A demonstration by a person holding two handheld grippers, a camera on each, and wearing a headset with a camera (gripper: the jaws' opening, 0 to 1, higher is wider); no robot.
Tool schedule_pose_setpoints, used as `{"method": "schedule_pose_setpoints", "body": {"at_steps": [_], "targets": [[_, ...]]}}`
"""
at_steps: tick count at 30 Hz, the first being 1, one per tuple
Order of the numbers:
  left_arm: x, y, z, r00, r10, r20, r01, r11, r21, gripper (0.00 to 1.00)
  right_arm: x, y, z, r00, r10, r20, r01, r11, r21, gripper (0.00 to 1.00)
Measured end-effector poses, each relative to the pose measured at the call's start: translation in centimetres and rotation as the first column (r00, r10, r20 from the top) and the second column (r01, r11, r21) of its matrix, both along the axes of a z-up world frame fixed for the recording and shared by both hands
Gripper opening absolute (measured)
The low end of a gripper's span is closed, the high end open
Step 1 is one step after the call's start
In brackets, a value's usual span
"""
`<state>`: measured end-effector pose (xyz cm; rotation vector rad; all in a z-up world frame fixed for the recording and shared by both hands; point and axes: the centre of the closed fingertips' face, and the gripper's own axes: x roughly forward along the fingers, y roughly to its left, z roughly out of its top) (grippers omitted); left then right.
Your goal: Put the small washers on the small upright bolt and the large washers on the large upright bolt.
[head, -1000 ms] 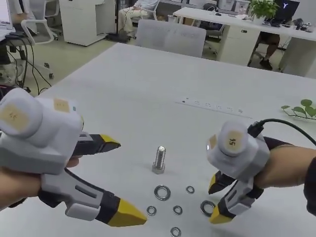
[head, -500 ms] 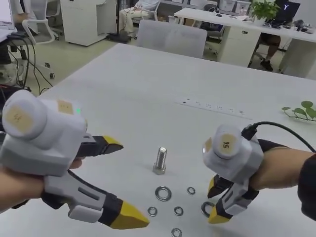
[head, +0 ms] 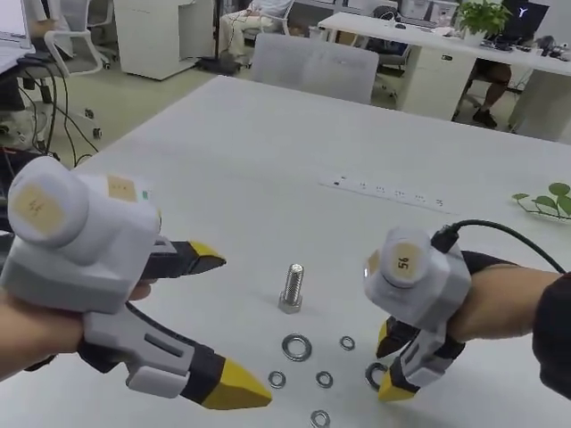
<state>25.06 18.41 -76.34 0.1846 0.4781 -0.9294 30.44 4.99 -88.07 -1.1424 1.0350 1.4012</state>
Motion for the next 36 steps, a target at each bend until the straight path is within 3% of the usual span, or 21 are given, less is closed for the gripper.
{"method": "schedule_pose_setpoints", "body": {"at_steps": [13, 36], "targets": [[0.10, 0.08, 0.20, 1.000, 0.010, 0.007, -0.010, 1.000, -0.008, 0.95, 0.02, -0.18, -0.10, 0.999, 0.035, 0.025, -0.034, 0.999, -0.040, 0.29], [0.20, 0.01, 0.40, 1.000, 0.011, 0.014, -0.011, 1.000, -0.011, 0.94, 0.15, -0.17, -0.04, 0.999, 0.026, 0.033, -0.025, 0.998, -0.055, 0.22]]}}
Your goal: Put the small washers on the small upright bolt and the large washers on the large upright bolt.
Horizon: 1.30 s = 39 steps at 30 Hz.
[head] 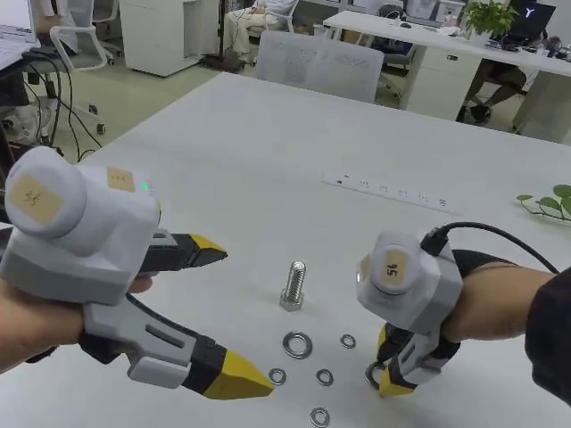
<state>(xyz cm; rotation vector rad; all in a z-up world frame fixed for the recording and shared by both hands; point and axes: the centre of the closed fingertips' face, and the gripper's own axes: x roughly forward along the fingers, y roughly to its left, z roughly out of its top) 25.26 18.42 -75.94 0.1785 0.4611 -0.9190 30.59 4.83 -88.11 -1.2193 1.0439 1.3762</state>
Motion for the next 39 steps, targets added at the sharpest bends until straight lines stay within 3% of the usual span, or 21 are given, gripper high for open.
{"method": "schedule_pose_setpoints", "body": {"at_steps": [10, 22, 39], "targets": [[0.0, 0.0, 0.0, 1.000, 0.001, 0.002, -0.001, 1.000, 0.001, 0.93, 0.0, 0.0, 0.0, 1.000, -0.013, 0.000, 0.013, 1.000, 0.006, 0.21], [0.0, 0.1, 0.1, 1.000, 0.001, 0.002, -0.001, 1.000, -0.002, 0.93, -0.3, 0.6, 1.3, 1.000, -0.005, -0.005, 0.005, 1.000, 0.010, 0.22], [-0.2, 0.2, 0.4, 1.000, 0.003, 0.013, -0.003, 1.000, -0.002, 0.93, 1.2, 2.3, 5.9, 0.998, 0.019, 0.052, -0.022, 0.998, 0.056, 0.22]]}}
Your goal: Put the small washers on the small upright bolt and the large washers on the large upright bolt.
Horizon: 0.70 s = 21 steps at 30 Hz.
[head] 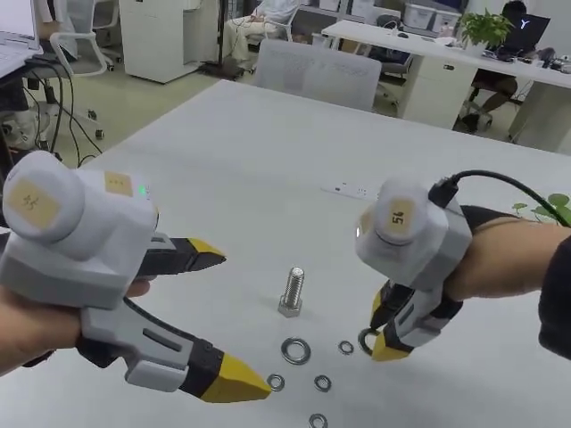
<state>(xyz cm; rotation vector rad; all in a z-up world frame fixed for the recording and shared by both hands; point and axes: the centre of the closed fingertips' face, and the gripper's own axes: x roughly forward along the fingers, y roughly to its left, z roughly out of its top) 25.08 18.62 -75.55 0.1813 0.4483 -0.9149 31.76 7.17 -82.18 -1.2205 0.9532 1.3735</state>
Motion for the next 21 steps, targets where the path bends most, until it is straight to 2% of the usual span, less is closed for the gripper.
{"method": "schedule_pose_setpoints", "body": {"at_steps": [9, 21], "targets": [[0.0, 0.1, 0.1, 1.000, 0.006, 0.003, -0.006, 1.000, 0.000, 0.93, 1.3, 1.5, 2.3, 0.999, 0.026, 0.043, -0.027, 1.000, 0.016, 0.22], [-0.1, 0.3, 0.1, 1.000, 0.018, 0.004, -0.018, 1.000, 0.001, 0.93, 2.4, 4.1, 4.4, 0.995, 0.068, 0.078, -0.071, 0.997, 0.039, 0.22]]}}
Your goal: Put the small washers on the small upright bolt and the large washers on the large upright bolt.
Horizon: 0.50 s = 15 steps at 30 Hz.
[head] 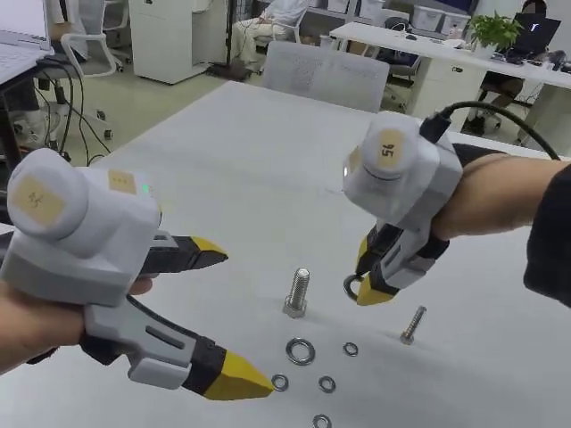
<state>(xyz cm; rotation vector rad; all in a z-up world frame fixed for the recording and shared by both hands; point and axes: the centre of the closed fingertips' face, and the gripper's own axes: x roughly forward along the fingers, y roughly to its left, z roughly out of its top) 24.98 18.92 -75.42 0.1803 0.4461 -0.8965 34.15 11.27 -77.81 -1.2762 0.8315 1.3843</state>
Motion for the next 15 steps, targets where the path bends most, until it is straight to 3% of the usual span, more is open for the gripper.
{"method": "schedule_pose_setpoints", "body": {"at_steps": [6, 15], "targets": [[0.0, 0.2, 0.0, 1.000, 0.010, 0.001, -0.010, 1.000, 0.001, 0.93, 0.2, 1.5, 0.5, 1.000, 0.025, 0.007, -0.025, 1.000, 0.011, 0.22], [-0.1, 0.8, 0.1, 0.999, 0.035, 0.006, -0.035, 0.999, -0.004, 0.93, 0.2, 3.2, 0.0, 0.998, 0.058, 0.007, -0.059, 0.998, 0.009, 0.22]]}}
